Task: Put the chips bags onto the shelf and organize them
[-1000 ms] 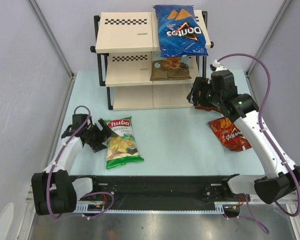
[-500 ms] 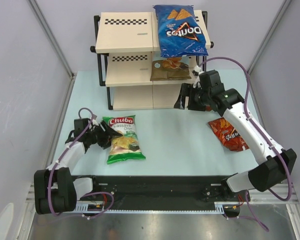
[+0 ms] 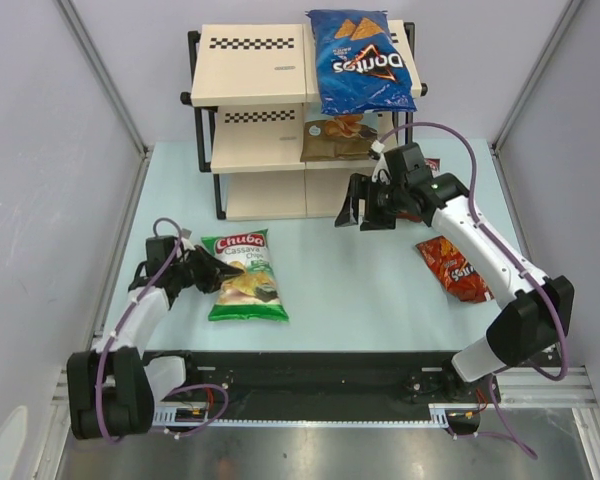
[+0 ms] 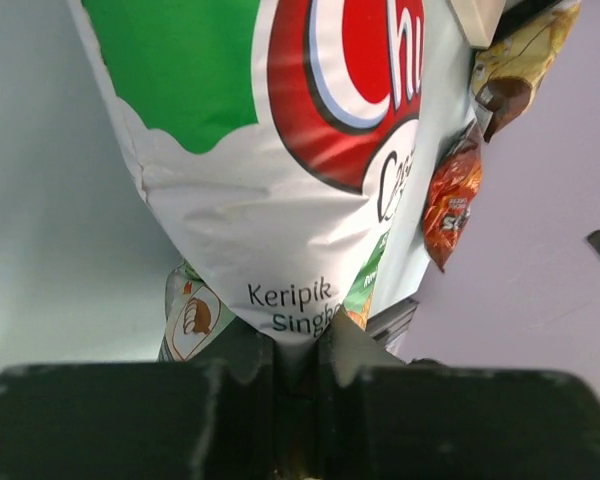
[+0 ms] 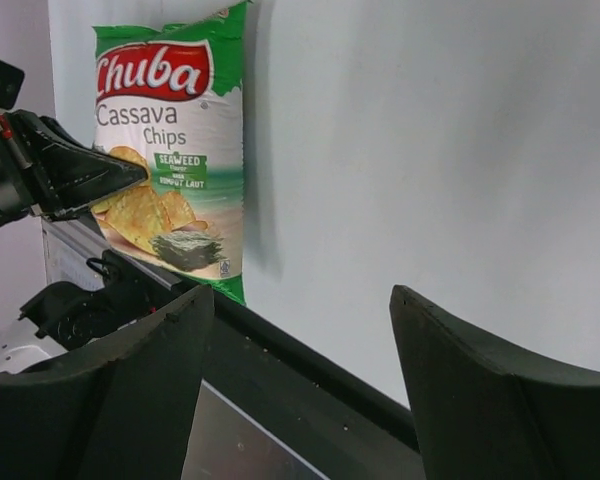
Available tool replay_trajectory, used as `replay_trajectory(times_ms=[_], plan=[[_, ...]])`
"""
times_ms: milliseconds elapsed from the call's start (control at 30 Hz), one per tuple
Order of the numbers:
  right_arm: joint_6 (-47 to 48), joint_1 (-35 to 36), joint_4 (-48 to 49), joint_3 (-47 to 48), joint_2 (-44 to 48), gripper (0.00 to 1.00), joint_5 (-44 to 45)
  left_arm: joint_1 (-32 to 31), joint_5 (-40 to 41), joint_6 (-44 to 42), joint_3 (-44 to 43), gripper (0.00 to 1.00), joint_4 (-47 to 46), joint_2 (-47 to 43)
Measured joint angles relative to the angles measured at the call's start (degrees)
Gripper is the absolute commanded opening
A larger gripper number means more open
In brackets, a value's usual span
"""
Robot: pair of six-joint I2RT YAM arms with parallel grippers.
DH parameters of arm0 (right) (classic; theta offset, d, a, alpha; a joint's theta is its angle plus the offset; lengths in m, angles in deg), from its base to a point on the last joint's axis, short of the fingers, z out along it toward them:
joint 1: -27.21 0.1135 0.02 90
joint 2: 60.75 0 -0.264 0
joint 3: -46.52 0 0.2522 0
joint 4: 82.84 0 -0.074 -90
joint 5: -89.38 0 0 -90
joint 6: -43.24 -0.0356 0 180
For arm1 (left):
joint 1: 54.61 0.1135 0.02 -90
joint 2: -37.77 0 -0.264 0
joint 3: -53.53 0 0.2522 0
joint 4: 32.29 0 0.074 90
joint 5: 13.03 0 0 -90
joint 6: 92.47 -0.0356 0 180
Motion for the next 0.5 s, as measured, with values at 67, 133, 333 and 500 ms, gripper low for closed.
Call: replay_trajectory(times_ms=[67,133,333,500], plan=[[-0.3,0.5,-0.2,0.0,-1.0,0.75,-0.5,0.0,1.8,2.0,0.0,0.03,2.6,-3.7],[-0.4,1.2,-0.9,0.0,-1.8,0.75,-1.1,0.0,4.8,4.3,0.0,0.01,4.4,-9.6],[-0.4,1.7,-1.9,0.4,-3.6,0.77,-6.2,-0.7,14.1,12.2,-3.7,0.0,2.7,-14.9],[-3.3,-0.5,-1.8,3.9,-8.7,0.81,-14.8,-9.3,28.2,20.3,-4.4,0.0,0.0,-14.2]])
